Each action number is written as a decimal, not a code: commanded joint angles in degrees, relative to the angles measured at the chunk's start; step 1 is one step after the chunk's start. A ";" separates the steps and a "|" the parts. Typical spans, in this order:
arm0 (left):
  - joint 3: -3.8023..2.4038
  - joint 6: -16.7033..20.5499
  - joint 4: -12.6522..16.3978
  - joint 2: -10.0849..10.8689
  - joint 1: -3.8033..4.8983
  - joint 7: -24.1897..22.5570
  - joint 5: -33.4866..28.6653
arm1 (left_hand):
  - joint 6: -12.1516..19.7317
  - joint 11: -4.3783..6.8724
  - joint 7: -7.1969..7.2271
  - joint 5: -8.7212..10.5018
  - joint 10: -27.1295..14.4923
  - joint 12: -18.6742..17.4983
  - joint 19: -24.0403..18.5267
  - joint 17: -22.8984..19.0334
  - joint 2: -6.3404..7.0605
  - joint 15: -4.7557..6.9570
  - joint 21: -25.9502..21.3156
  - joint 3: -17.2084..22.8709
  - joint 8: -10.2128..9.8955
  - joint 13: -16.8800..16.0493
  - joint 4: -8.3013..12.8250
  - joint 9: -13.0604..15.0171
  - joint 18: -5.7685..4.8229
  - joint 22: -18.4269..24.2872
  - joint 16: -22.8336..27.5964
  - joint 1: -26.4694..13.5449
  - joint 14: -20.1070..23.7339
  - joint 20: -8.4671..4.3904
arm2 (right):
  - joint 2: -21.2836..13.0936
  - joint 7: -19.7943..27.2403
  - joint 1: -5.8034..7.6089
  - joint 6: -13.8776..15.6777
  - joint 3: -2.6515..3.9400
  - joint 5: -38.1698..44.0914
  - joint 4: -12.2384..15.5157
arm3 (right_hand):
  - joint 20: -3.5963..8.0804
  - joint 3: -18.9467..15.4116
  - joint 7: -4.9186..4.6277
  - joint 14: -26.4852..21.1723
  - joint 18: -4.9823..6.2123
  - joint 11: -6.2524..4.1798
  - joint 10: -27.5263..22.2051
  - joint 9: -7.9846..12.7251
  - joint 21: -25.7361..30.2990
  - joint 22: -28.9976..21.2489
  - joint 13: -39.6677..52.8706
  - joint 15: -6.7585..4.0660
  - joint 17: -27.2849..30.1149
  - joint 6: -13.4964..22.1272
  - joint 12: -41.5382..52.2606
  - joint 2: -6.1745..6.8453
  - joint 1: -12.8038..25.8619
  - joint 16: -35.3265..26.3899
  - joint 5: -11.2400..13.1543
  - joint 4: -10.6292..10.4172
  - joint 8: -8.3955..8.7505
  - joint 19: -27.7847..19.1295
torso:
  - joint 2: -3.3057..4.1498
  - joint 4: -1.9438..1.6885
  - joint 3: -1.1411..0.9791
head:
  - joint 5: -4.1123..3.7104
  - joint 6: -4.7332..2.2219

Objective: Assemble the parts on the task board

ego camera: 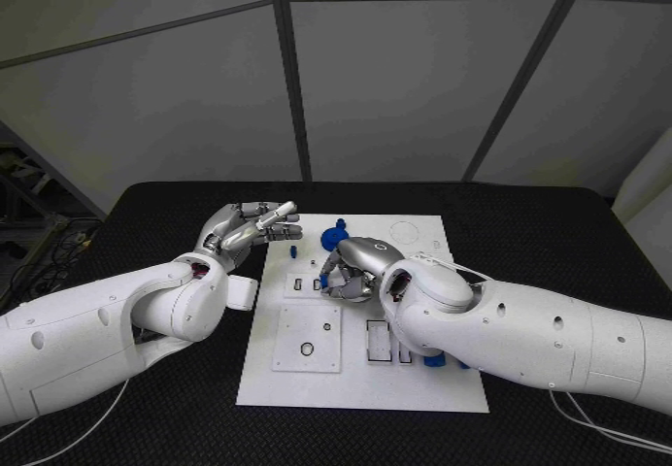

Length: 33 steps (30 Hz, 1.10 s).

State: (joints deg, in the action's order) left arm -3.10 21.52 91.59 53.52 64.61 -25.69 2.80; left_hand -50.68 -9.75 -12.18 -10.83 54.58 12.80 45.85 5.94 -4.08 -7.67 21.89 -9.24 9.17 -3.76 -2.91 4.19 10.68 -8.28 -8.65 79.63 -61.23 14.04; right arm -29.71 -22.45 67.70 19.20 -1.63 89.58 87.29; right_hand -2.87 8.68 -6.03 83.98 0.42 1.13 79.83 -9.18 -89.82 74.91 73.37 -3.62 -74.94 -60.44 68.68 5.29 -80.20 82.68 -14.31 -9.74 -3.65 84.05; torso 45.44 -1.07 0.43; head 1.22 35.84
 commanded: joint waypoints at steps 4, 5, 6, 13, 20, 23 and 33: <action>-0.06 -0.64 0.11 -0.04 0.10 -0.07 0.08 | -0.34 -0.15 -0.22 0.12 0.11 -0.38 0.13 0.05 -0.37 -0.12 0.00 0.00 -0.24 0.02 0.20 -0.09 -0.27 0.06 0.29 0.02 0.40 -0.01 | 0.20 0.00 0.04 -0.17 -0.07 1.31 -0.10 | -0.38 -0.47 -0.02 3.20 -0.42 0.07 -0.44 0.09 -0.18 15.09 -0.18 0.56 -2.21 0.86 -0.53 0.61 0.29 -0.23 0.24 -0.10 0.19 5.95 | 0.02 -0.04 0.02 | -0.14 -0.06; -0.06 -0.64 0.11 -0.04 0.10 -0.06 0.08 | -0.33 -0.15 -0.23 0.14 0.11 -0.41 0.13 0.06 -0.38 -0.12 0.00 -0.04 -0.26 0.03 0.23 -0.10 -0.27 0.07 0.32 0.00 0.39 -0.01 | 0.20 0.00 0.04 -0.20 -0.07 1.36 -0.11 | -0.39 -0.48 -0.02 3.19 -0.42 0.08 -0.45 0.10 -0.18 15.09 -0.20 0.56 -2.20 0.89 -0.55 0.63 0.31 -0.24 0.25 -0.11 0.18 5.95 | 0.02 -0.03 0.01 | -0.12 -0.02; -0.06 -0.64 0.10 -0.03 0.10 -0.05 0.08 | -0.33 -0.15 -0.23 0.14 0.11 -0.43 0.14 0.06 -0.38 -0.13 0.00 -0.05 -0.27 0.03 0.24 -0.10 -0.26 0.07 0.33 -0.01 0.39 -0.01 | 0.20 0.01 0.04 -0.19 -0.07 1.40 -0.11 | -0.40 -0.51 -0.03 3.20 -0.42 0.09 -0.43 0.10 -0.18 15.09 -0.17 0.57 -2.22 0.93 -0.51 0.66 0.39 -0.23 0.26 -0.15 0.17 5.95 | 0.01 -0.03 -0.01 | -0.09 0.04; -0.05 -0.62 0.03 0.00 0.10 0.02 0.08 | -0.33 -0.15 -0.23 0.14 0.11 -0.43 0.14 0.06 -0.38 -0.13 0.00 -0.05 -0.27 0.03 0.24 -0.10 -0.26 0.07 0.33 -0.01 0.39 -0.01 | 0.15 0.04 0.04 -0.09 -0.07 1.52 -0.06 | -0.46 -0.65 -0.06 3.19 -0.42 0.13 -0.47 0.08 -0.18 15.09 -0.24 0.62 -2.17 1.05 -0.61 0.78 0.75 -0.27 0.31 -0.36 0.10 5.95 | -0.02 -0.04 0.00 | -0.09 0.04; -0.05 -0.63 -0.01 -0.02 0.10 0.04 0.08 | -0.33 -0.15 -0.23 0.14 0.11 -0.43 0.14 0.06 -0.38 -0.13 0.00 -0.05 -0.27 0.03 0.24 -0.10 -0.26 0.07 0.33 -0.01 0.39 -0.01 | 0.16 0.01 0.04 0.41 -0.08 1.54 0.08 | -0.61 -1.25 -0.21 3.14 -0.42 0.28 -1.04 0.16 -0.18 15.09 -1.06 0.74 -1.96 2.20 -1.69 1.51 1.72 -0.45 0.74 -0.96 0.18 5.95 | -0.03 -0.02 -0.01 | -0.06 0.03; -0.05 -0.65 -0.01 -0.01 0.10 0.05 0.08 | -0.33 -0.15 -0.23 0.14 0.11 -0.43 0.14 0.06 -0.38 -0.13 0.00 -0.05 -0.27 0.03 0.24 -0.10 -0.26 0.07 0.33 -0.01 0.39 -0.01 | 0.09 0.02 0.04 1.11 -0.08 1.55 0.19 | -0.72 -1.65 -0.41 3.05 -0.42 0.46 -1.38 0.37 -0.18 15.09 -1.48 0.89 -1.63 3.86 -2.26 2.08 2.09 -0.70 0.99 -1.35 0.23 5.95 | -0.03 -0.02 -0.01 | -0.06 0.03; -0.05 -0.61 -0.11 0.01 0.10 0.25 0.08 | -0.35 -0.16 -0.22 0.18 0.13 -0.47 0.15 0.08 -0.42 -0.13 0.00 -0.11 -0.30 0.03 0.27 -0.10 -0.26 0.09 0.36 -0.07 0.37 0.00 | -0.71 2.06 -0.09 7.20 -0.07 1.38 1.32 | -1.56 -3.75 -1.68 2.58 -0.42 1.61 -2.91 1.85 -0.18 15.09 -3.42 1.78 0.18 11.32 -4.71 5.66 1.19 -2.11 0.93 -5.97 0.11 5.95 | -0.04 -0.03 -0.04 | 0.07 -0.04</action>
State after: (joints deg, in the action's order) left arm -3.10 21.50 91.47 53.54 64.61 -25.40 2.80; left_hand -50.68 -9.75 -12.18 -10.83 54.58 12.57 45.85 5.92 -4.08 -7.67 21.89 -9.24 9.18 -3.76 -2.91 4.14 10.69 -8.24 -8.65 79.63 -61.23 14.04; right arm -30.30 -22.11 67.56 22.14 -1.72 90.72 88.28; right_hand -4.19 4.95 -7.77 84.13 0.43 2.77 77.36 -7.39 -89.82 74.90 70.03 -2.23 -74.82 -49.37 64.10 10.68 -79.14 80.82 -13.43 -15.47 -3.65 83.97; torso 45.41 -1.10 0.41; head 1.26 35.82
